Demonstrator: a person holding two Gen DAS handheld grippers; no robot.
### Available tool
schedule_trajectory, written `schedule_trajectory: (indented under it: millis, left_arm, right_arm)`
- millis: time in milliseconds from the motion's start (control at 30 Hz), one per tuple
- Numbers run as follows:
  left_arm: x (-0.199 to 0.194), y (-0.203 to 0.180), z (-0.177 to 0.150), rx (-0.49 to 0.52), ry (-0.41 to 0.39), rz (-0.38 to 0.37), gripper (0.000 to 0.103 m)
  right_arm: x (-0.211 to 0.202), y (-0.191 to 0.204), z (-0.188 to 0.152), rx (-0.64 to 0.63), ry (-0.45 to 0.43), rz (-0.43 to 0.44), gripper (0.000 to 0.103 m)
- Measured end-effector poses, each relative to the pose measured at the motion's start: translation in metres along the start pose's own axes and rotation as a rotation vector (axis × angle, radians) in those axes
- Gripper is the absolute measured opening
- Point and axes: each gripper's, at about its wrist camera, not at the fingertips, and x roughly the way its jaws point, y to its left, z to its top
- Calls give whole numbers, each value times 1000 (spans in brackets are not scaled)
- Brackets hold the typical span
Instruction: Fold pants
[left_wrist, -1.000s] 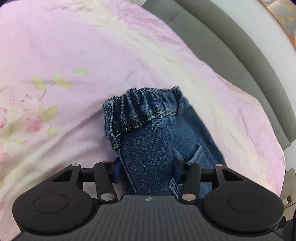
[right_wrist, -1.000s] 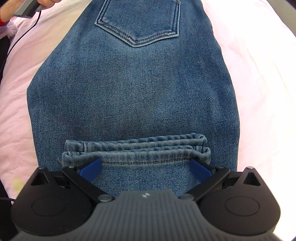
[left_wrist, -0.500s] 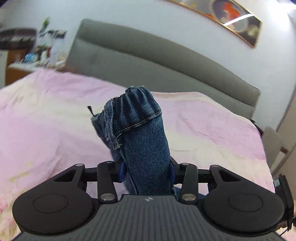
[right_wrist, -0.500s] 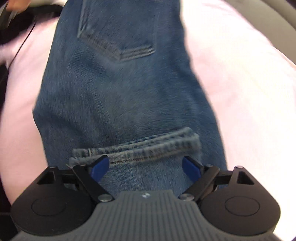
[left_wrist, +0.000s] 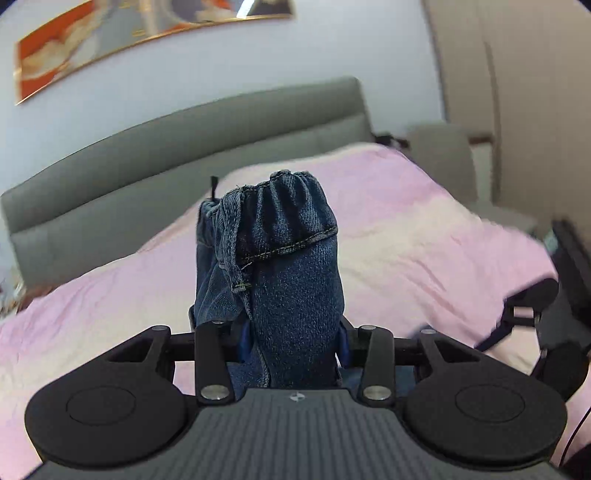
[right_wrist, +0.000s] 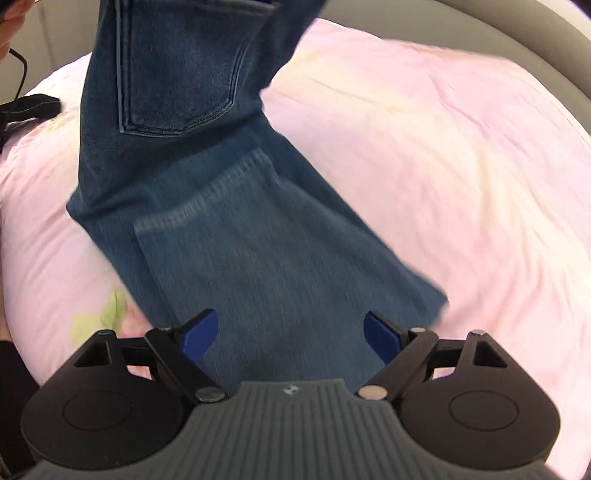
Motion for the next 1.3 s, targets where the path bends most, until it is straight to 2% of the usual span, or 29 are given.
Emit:
schedule_trajectory:
  millis: [100,300,467,500,533,600,633,767,900,1100,1300]
  left_arm:
    - [30,-48,-8,116,72,-50,46]
    - [73,-134,-46,316,225,-143,45]
    - [84,-158,-70,468,265,-140,49]
    - [85,-159,-70,476,259,-159,56]
    - [83,-157,-68,452,259,-196,66]
    - [75,-152,-66,370,271,-281,69]
    - [68,-152,-66,345,270,-297,71]
    - [53,-141,-66,330,240,-258,72]
    - [38,-106,-76,319,267,-202,76]
    - [14,-38,-117,255,354,-76,79]
    - [1,5,-154,117,432,-84,80]
  right_arm:
    - [-8,-8,-24,54,-7,-44,83]
    - [-20,-27,-57,164,0,-59,83]
    - [-27,-32,-71,202,11,-44,83]
    - [-28,-32,-71,202,13,-43,83]
    - [-28,-31,-70,200,15,-44,83]
    - [-32,-30,-68,203,11,-50,83]
    - [-34,-28,-65,209,5,-56,83]
    - [-53,-27,-54,281,-35,-42,83]
    - [-62,-34,-40,430,-71,14,83]
    - [-34,-54,-17,671,-89,63,66]
    - [4,-65,-1,809,-86,70,52]
